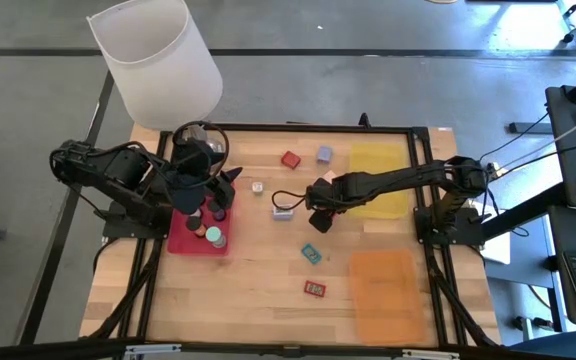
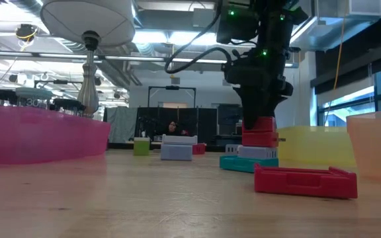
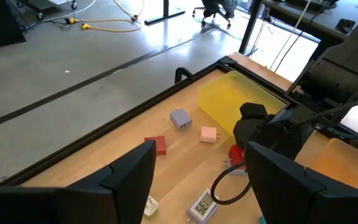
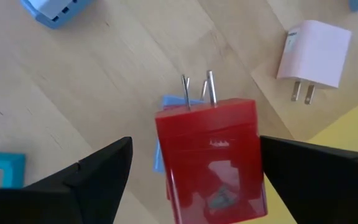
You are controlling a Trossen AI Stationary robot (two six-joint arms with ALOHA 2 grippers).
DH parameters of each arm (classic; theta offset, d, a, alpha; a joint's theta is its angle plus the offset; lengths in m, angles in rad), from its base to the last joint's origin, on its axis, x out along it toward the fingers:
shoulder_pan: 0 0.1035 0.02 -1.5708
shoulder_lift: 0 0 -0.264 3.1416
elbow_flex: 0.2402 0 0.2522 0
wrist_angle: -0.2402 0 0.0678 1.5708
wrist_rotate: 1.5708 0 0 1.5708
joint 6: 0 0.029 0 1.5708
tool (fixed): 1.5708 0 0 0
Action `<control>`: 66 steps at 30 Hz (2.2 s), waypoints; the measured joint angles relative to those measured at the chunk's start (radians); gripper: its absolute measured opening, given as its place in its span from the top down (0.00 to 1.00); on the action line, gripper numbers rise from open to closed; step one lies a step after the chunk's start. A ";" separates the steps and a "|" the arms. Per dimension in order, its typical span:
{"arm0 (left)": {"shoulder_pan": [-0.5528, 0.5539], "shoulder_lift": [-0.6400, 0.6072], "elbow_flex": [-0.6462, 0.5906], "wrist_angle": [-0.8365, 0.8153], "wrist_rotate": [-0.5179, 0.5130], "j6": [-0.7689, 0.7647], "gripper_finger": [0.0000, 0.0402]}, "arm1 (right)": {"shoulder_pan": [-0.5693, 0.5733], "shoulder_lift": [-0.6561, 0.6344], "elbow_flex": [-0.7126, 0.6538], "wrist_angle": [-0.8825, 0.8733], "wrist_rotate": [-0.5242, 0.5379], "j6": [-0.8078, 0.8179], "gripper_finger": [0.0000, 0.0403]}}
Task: Pick & Place Office items
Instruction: Put the bottom red charger adapter into the yellow bin
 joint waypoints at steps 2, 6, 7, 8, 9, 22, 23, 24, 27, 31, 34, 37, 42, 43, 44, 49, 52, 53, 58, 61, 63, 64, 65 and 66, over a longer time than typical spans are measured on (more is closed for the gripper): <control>0.000 0.000 0.000 0.000 -0.004 0.000 0.40 | 0.000 0.000 0.000 0.000 0.000 -0.004 0.19; 0.000 0.000 0.000 0.000 -0.016 0.000 0.40 | 0.000 0.000 0.000 0.000 -0.004 -0.022 0.27; 0.000 0.000 0.000 0.000 -0.016 0.000 0.40 | 0.000 0.000 0.000 0.000 -0.004 -0.022 0.29; 0.000 0.000 0.000 0.000 -0.016 0.000 0.40 | 0.000 0.000 0.000 0.000 -0.004 -0.022 0.31; 0.000 0.000 0.000 0.000 -0.016 0.000 0.40 | 0.000 0.000 0.000 0.000 -0.004 -0.022 0.32; 0.000 0.000 0.000 0.000 -0.024 0.000 0.40 | -0.016 -0.047 0.000 -0.065 0.014 -0.033 0.45; 0.000 0.000 0.000 -0.001 -0.025 0.000 0.40 | -0.019 -0.062 0.000 -0.076 0.020 -0.035 0.45; 0.000 0.000 0.000 0.000 -0.027 0.000 0.40 | -0.025 -0.081 0.000 -0.089 0.028 -0.041 0.45; 0.000 0.000 0.000 0.000 -0.029 -0.001 0.40 | -0.047 -0.157 0.000 -0.096 0.057 -0.061 0.45; 0.000 0.000 0.000 0.000 -0.051 -0.012 0.40 | -0.100 -0.253 0.000 -0.104 0.104 -0.103 0.45; 0.000 0.000 0.000 0.000 -0.071 -0.038 0.40 | -0.172 -0.296 0.000 -0.124 0.130 -0.147 0.45; 0.000 0.000 0.000 0.000 -0.076 -0.063 0.40 | -0.252 -0.304 0.000 -0.159 0.139 -0.200 0.45; 0.000 0.003 0.000 0.000 -0.077 -0.096 0.40 | -0.366 -0.305 -0.070 -0.163 0.130 -0.273 0.45; 0.000 0.005 0.000 0.000 -0.076 -0.102 0.40 | -0.384 -0.305 -0.097 -0.162 0.130 -0.284 0.45; 0.000 0.005 0.000 0.000 -0.076 -0.106 0.40 | -0.402 -0.305 -0.124 -0.156 0.127 -0.287 0.45; 0.000 0.011 0.000 0.000 -0.079 -0.108 0.40 | -0.493 -0.305 -0.260 -0.065 0.079 -0.287 0.45; 0.001 0.016 0.000 0.000 -0.106 -0.107 0.40 | -0.532 -0.305 -0.326 0.036 0.052 -0.287 0.45; 0.002 0.018 0.000 0.000 -0.117 -0.107 0.40 | -0.543 -0.304 -0.346 0.070 0.045 -0.287 0.45; 0.002 0.027 0.000 0.000 -0.152 -0.106 0.40 | -0.595 -0.304 -0.413 0.203 0.042 -0.283 0.44; 0.002 0.030 0.000 0.000 -0.157 -0.106 0.40 | -0.620 -0.304 -0.436 0.255 0.041 -0.283 0.43; 0.002 0.032 0.000 0.000 -0.156 -0.106 0.40 | -0.632 -0.304 -0.449 0.277 0.041 -0.282 0.43; 0.002 0.032 0.000 0.000 -0.156 -0.106 0.40 | -0.638 -0.304 -0.454 0.287 0.042 -0.281 0.43; 0.002 0.031 0.000 0.000 -0.156 -0.106 0.40 | -0.642 -0.304 -0.459 0.295 0.042 -0.280 0.43; 0.002 0.031 0.000 0.000 -0.156 -0.106 0.40 | -0.645 -0.304 -0.462 0.302 0.042 -0.277 0.43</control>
